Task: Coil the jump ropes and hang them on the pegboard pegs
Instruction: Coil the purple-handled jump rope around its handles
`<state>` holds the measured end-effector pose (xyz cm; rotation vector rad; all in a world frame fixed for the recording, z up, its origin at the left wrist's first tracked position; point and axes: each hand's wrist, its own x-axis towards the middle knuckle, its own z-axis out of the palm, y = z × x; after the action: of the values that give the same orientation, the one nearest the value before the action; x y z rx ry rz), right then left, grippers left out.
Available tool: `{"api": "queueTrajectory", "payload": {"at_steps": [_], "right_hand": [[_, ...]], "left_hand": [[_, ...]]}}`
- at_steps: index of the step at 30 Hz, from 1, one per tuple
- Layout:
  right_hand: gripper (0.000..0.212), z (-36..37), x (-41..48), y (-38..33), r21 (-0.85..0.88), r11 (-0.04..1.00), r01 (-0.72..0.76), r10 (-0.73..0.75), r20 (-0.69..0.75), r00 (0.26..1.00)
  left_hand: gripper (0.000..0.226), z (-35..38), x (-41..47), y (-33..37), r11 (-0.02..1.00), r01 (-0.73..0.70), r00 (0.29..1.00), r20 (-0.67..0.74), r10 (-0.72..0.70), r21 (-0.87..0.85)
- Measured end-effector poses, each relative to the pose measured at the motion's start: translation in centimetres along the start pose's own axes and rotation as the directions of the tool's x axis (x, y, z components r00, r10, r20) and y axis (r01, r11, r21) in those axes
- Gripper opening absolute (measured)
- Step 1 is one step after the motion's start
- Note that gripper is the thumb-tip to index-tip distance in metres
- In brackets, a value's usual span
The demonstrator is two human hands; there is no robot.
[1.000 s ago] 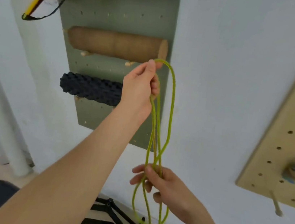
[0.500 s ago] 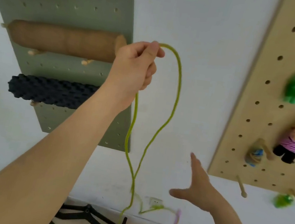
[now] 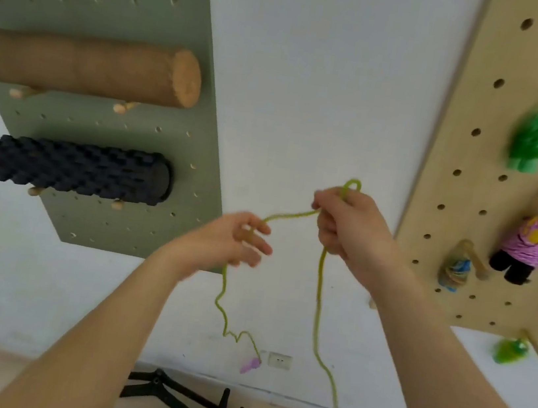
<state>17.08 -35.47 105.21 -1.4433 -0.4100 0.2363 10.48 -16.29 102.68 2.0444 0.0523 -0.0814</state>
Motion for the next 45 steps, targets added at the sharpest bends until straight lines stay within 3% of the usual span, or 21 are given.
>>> {"api": "queueTrajectory", "payload": {"at_steps": [3,5,7,10,13,16,18,21,22,24,25,27,28,30,32,34,35,37,40,42,45], "right_hand": [[0.025,0.2,1.1,-2.9,0.085,0.988,-0.131,0.118,0.142,0.983],[0.026,0.4,2.2,-3.9,0.079,0.979,-0.186,0.173,0.147,0.974],[0.027,0.5,3.2,-4.7,0.128,0.972,-0.195,0.184,0.097,0.978],[0.023,-0.8,3.6,-5.5,0.319,0.937,-0.142,0.155,-0.015,0.988],[0.049,-3.8,2.6,-3.9,0.301,0.943,-0.14,0.167,-0.063,0.984],[0.062,-5.3,-0.9,1.6,0.164,0.966,-0.198,0.212,-0.068,0.975],[0.065,-4.4,-3.8,6.1,0.143,0.967,-0.213,0.203,0.082,0.976],[0.05,-1.0,-7.5,11.7,-0.064,0.958,-0.281,0.27,0.533,0.802],[0.04,-0.3,-8.2,12.7,-0.096,0.947,-0.307,0.304,0.579,0.756],[0.035,0.5,-8.9,12.8,0.0,0.905,-0.426,0.362,0.526,0.769],[0.037,0.6,-8.9,12.5,0.098,0.872,-0.48,0.388,0.46,0.799],[0.039,0.7,-8.3,11.6,0.308,0.815,-0.491,0.406,0.301,0.863],[0.04,0.8,-7.7,10.9,0.399,0.795,-0.457,0.393,0.237,0.889],[0.043,1.2,-6.0,9.2,0.575,0.724,-0.381,0.358,0.159,0.92],[0.045,1.8,-4.0,7.3,0.695,0.642,-0.324,0.337,0.124,0.933],[0.044,2.3,-1.7,5.7,0.731,0.614,-0.297,0.336,0.099,0.937],[0.043,2.4,-0.6,5.0,0.733,0.616,-0.288,0.344,0.079,0.936],[0.04,2.1,1.5,4.1,0.731,0.638,-0.241,0.354,0.0,0.935],[0.059,1.3,2.2,4.7,0.524,0.808,-0.269,0.313,0.005,0.95],[0.072,1.0,0.4,6.4,0.151,0.924,-0.352,0.312,0.234,0.921],[0.042,1.1,-3.7,10.2,-0.268,0.937,-0.225,0.337,0.519,0.785]], "left_hand": [[0.057,5.8,0.2,-3.7,0.971,0.127,0.96,0.272,-0.068,-0.202],[0.036,9.8,0.6,-4.9,0.978,0.13,0.941,0.331,-0.07,-0.162],[0.008,12.3,0.8,-6.1,0.995,0.089,0.958,0.279,-0.072,-0.048],[0.027,12.9,0.3,-7.3,0.99,0.144,0.968,0.207,-0.141,-0.002],[0.033,11.7,-0.3,-6.0,0.95,0.152,0.988,0.025,-0.151,-0.271],[0.03,9.7,0.3,-2.0,0.74,0.031,0.98,-0.127,-0.155,-0.672],[0.03,8.4,1.4,0.6,0.571,-0.022,0.983,-0.123,-0.139,-0.821],[0.032,6.7,2.8,4.0,0.441,-0.062,0.989,-0.115,-0.094,-0.895],[0.033,5.9,3.1,4.9,0.413,-0.091,0.987,-0.136,-0.08,-0.906],[0.034,3.8,3.5,5.9,0.365,-0.158,0.979,-0.194,-0.064,-0.918],[0.034,2.6,3.7,6.0,0.389,-0.185,0.971,-0.229,-0.068,-0.902],[0.037,1.3,3.7,4.9,0.619,-0.174,0.955,-0.284,-0.083,-0.766],[0.046,1.3,3.5,3.9,0.76,-0.118,0.953,-0.287,-0.094,-0.639],[0.062,3.1,2.0,0.7,0.891,-0.002,0.974,-0.202,-0.101,-0.455],[0.062,6.2,-0.7,-2.6,0.897,0.071,0.997,0.064,-0.047,-0.437],[0.056,9.4,-3.4,-5.3,0.895,0.151,0.946,0.323,-0.009,-0.419],[0.054,10.4,-4.4,-6.4,0.901,0.15,0.935,0.355,0.005,-0.408],[0.047,11.0,-5.2,-7.0,0.879,0.115,0.972,0.234,-0.004,-0.463],[0.036,9.8,-3.6,-5.2,0.691,0.047,0.986,-0.075,-0.146,-0.721],[0.037,7.7,-1.3,-3.3,0.477,-0.055,0.975,-0.151,-0.165,-0.877],[0.041,4.6,2.0,-0.3,0.299,-0.121,0.97,-0.176,-0.167,-0.947]]}}
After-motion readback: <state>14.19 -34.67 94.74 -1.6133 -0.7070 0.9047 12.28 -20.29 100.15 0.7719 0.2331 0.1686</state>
